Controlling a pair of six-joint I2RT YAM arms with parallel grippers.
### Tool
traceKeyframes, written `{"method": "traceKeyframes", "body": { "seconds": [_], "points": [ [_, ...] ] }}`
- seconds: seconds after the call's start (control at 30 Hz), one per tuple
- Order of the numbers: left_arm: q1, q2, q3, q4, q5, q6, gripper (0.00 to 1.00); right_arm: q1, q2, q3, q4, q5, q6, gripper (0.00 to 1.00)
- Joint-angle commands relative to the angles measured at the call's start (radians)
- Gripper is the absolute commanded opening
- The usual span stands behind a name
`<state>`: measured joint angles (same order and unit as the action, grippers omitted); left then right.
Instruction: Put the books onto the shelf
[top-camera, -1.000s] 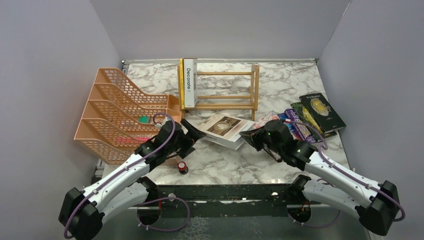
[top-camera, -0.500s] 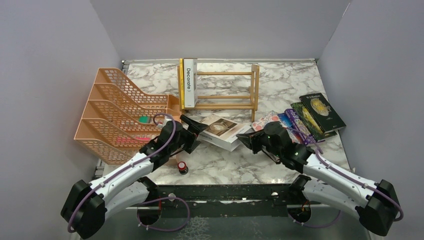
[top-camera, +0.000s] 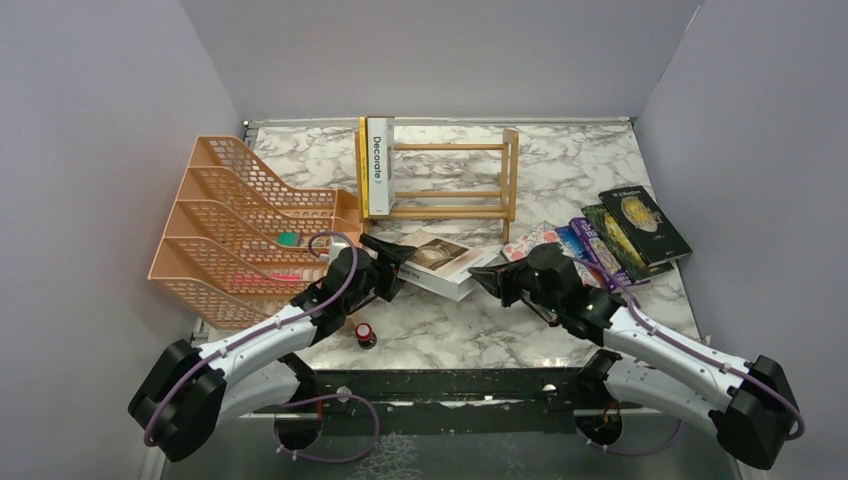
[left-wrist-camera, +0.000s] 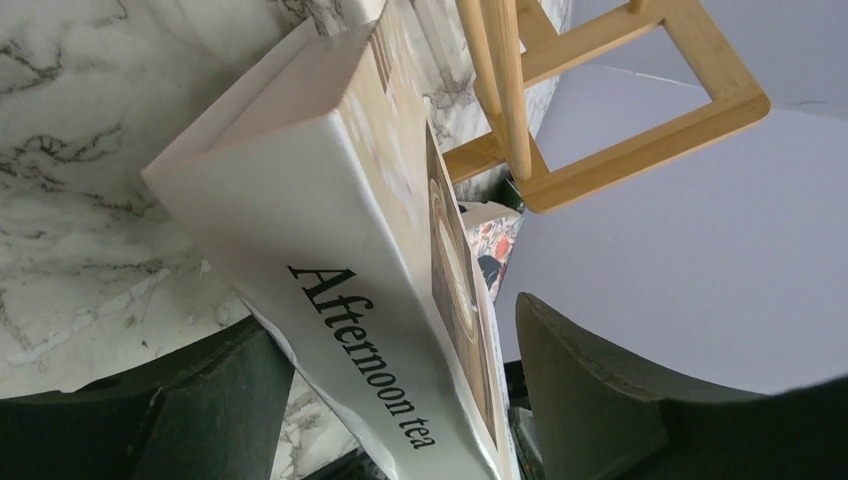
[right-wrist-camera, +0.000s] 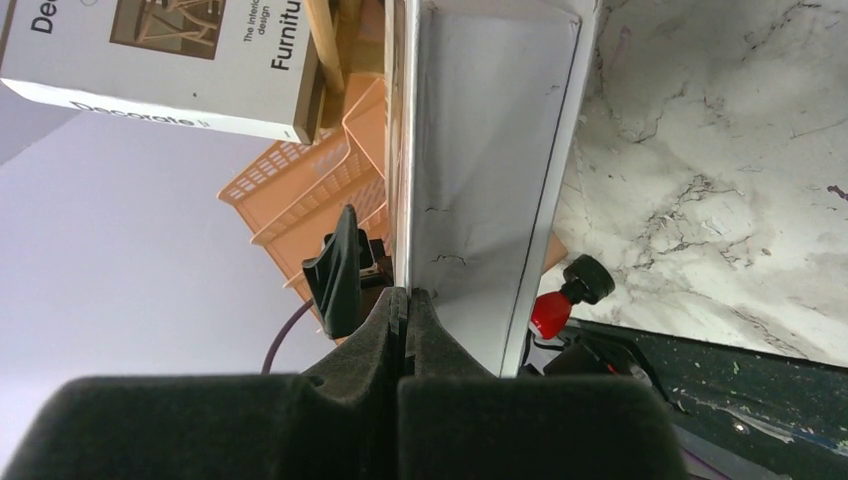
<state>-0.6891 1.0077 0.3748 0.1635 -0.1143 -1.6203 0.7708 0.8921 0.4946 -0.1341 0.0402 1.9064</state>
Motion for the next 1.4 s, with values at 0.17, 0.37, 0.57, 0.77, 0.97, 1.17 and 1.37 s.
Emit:
{"method": "traceKeyframes", "body": {
  "seconds": [0.17,0.37,0.57,0.77,0.97,1.17,1.37],
  "points": [
    [-0.012,0.096,0.02,0.148,-0.072,-0.071,0.61,-0.003,-0.002,-0.043,0.085,-0.033,0.032,0.01],
    [-0.013,0.066,0.008,0.154,-0.116,-0.037,0.43,-0.004,-0.006,-0.053,0.065,-0.03,-0.012,0.11],
    [-0.013,-0.006,-0.029,0.129,-0.141,0.024,0.29,-0.003,-0.06,-0.065,0.008,-0.003,-0.145,0.63],
    [-0.013,-0.106,-0.04,-0.002,-0.112,0.097,0.29,-0.004,-0.164,-0.047,-0.173,0.063,-0.314,0.76],
    [-0.013,-0.263,-0.054,-0.135,-0.056,0.184,0.3,-0.003,-0.246,-0.005,-0.264,0.144,-0.476,0.77],
    [-0.013,-0.438,0.011,-0.316,-0.038,0.366,0.3,-0.004,-0.22,0.122,-0.297,0.186,-0.656,0.76],
    [-0.013,-0.506,0.133,-0.384,-0.009,0.561,0.3,-0.004,-0.227,0.144,-0.294,0.205,-0.707,0.76]
  ]
}}
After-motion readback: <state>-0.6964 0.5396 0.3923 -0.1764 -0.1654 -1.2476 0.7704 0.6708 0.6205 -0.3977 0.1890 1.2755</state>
